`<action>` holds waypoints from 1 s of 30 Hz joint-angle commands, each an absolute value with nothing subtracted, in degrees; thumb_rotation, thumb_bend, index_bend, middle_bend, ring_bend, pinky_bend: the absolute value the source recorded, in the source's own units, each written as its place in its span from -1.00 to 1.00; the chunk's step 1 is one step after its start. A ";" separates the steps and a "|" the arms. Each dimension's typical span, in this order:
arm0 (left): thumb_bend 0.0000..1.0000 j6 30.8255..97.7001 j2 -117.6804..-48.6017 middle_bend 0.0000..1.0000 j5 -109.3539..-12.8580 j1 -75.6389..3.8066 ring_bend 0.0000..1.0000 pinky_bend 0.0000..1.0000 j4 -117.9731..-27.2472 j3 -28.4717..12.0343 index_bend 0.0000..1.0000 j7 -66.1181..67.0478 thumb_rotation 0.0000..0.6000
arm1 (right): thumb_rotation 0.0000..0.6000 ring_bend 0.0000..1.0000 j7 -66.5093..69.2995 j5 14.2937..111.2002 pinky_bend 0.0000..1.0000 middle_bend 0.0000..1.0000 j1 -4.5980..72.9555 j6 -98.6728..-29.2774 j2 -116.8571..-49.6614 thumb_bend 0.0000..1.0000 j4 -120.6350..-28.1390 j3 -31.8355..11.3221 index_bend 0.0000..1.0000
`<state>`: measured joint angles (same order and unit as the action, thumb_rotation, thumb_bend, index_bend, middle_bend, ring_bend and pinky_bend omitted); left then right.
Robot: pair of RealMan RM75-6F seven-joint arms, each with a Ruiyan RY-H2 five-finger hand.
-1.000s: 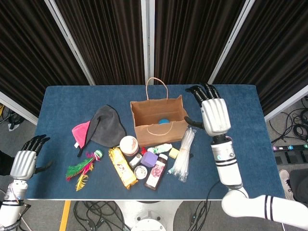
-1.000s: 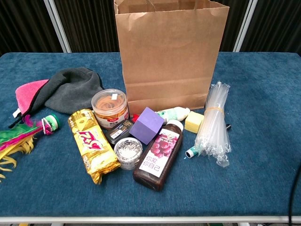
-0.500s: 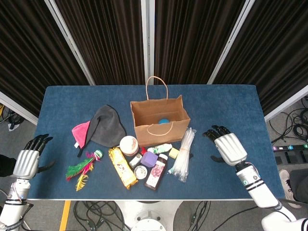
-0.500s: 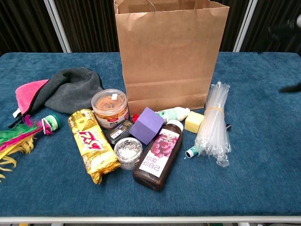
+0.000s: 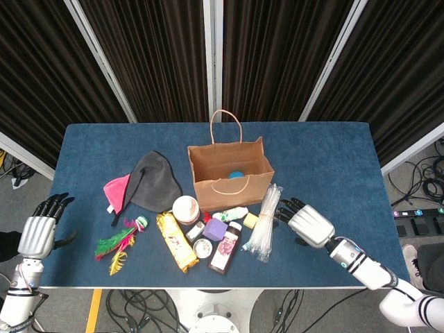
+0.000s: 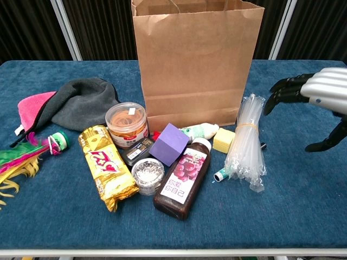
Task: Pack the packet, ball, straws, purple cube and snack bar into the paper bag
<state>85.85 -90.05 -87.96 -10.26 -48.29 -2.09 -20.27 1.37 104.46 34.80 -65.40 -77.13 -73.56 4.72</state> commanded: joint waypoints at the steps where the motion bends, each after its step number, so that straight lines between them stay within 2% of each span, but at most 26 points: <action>1: -0.48 86.29 -90.40 -0.53 -88.10 -10.31 -0.71 -0.59 -47.61 -2.20 -0.52 -20.18 1.00 | 1.00 -0.81 5.39 110.31 -0.66 -0.52 36.53 -70.59 -82.91 -1.00 -65.12 6.42 -0.46; 7: -0.48 86.96 -90.86 -0.53 -88.18 -10.38 -0.70 -0.59 -45.89 -2.42 -0.52 -20.64 1.00 | 1.00 -0.84 7.30 111.89 -0.74 -0.55 38.30 -72.50 -87.18 -1.00 -59.61 6.20 -0.46; 16: -0.48 86.80 -91.06 -0.53 -87.80 -10.26 -0.71 -0.59 -44.68 -2.57 -0.52 -22.03 1.00 | 1.00 -0.83 8.70 110.67 -0.74 -0.54 39.76 -69.22 -90.95 -1.00 -55.35 7.37 -0.46; 19: -0.48 86.78 -91.04 -0.53 -87.75 -10.28 -0.71 -0.59 -44.47 -2.60 -0.52 -22.33 1.00 | 1.00 -0.78 8.53 110.32 -0.70 -0.51 39.86 -69.40 -91.30 -1.00 -55.02 7.45 -0.45; 25: -0.48 85.92 -91.05 -0.53 -87.48 -10.19 -0.71 -0.59 -44.37 -2.41 -0.52 -23.59 1.00 | 1.00 -0.62 8.28 109.25 -0.53 -0.32 39.69 -69.75 -91.91 -0.99 -54.94 7.46 -0.18; 30: -0.48 86.63 -90.74 -0.53 -87.72 -10.15 -0.71 -0.59 -44.79 -2.45 -0.52 -22.90 1.00 | 1.00 -0.45 8.42 108.87 -0.35 -0.17 39.60 -70.50 -92.59 -0.84 -54.54 7.58 0.06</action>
